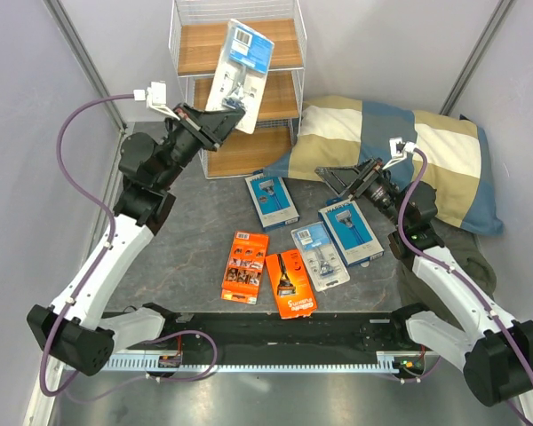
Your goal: Place and organize the shaving razors onto the shelf
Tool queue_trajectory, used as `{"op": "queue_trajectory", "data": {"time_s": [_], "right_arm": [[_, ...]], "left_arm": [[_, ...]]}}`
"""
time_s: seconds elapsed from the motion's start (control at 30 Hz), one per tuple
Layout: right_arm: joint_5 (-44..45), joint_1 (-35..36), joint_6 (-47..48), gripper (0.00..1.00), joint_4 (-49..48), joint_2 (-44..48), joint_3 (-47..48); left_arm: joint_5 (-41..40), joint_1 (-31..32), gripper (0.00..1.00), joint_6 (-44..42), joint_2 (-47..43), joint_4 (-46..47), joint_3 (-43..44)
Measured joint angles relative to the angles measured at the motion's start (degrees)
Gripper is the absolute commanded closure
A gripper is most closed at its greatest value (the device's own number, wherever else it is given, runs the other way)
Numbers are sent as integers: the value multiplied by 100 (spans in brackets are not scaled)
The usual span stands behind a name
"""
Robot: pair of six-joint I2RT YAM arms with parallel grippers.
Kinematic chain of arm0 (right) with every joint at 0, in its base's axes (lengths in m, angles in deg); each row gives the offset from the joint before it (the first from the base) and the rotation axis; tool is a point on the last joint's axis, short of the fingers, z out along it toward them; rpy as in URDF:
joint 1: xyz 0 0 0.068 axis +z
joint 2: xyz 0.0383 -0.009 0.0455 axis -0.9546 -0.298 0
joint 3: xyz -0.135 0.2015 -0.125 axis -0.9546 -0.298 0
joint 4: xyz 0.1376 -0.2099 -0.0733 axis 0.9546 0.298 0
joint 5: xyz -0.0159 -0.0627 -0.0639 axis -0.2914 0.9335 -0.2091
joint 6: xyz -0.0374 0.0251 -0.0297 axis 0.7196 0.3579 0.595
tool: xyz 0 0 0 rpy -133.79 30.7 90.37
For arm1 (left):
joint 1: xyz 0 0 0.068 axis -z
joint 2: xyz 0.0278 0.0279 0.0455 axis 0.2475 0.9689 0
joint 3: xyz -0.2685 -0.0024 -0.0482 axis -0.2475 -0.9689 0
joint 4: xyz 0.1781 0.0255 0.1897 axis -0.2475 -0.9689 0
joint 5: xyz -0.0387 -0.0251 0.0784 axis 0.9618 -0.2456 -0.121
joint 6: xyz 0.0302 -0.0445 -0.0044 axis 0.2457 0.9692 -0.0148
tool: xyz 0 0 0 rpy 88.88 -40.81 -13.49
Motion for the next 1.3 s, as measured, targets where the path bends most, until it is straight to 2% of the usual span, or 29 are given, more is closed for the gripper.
{"op": "queue_trajectory", "data": {"time_s": [0.27, 0.57, 0.73, 0.97, 1.1, 1.3], "right_arm": [[0, 0, 90, 2, 210, 4, 4], [2, 0, 236, 2, 527, 114, 9], [46, 0, 345, 2, 693, 175, 37], [103, 0, 476, 2, 938, 201, 103], [155, 0, 555, 2, 1067, 264, 116], [197, 0, 651, 2, 1237, 396, 116]], "left_arm": [[-741, -39, 98, 44, 529, -544, 960], [-953, -39, 98, 321, 2028, -1086, 2800], [-1047, -26, 98, 485, 2708, -1237, 3512], [-1200, 260, 98, 686, 3851, -1458, 4778], [-1495, 474, 98, 826, 4293, -1561, 5145], [-2269, 693, 98, 846, 4409, -1587, 5261]]}}
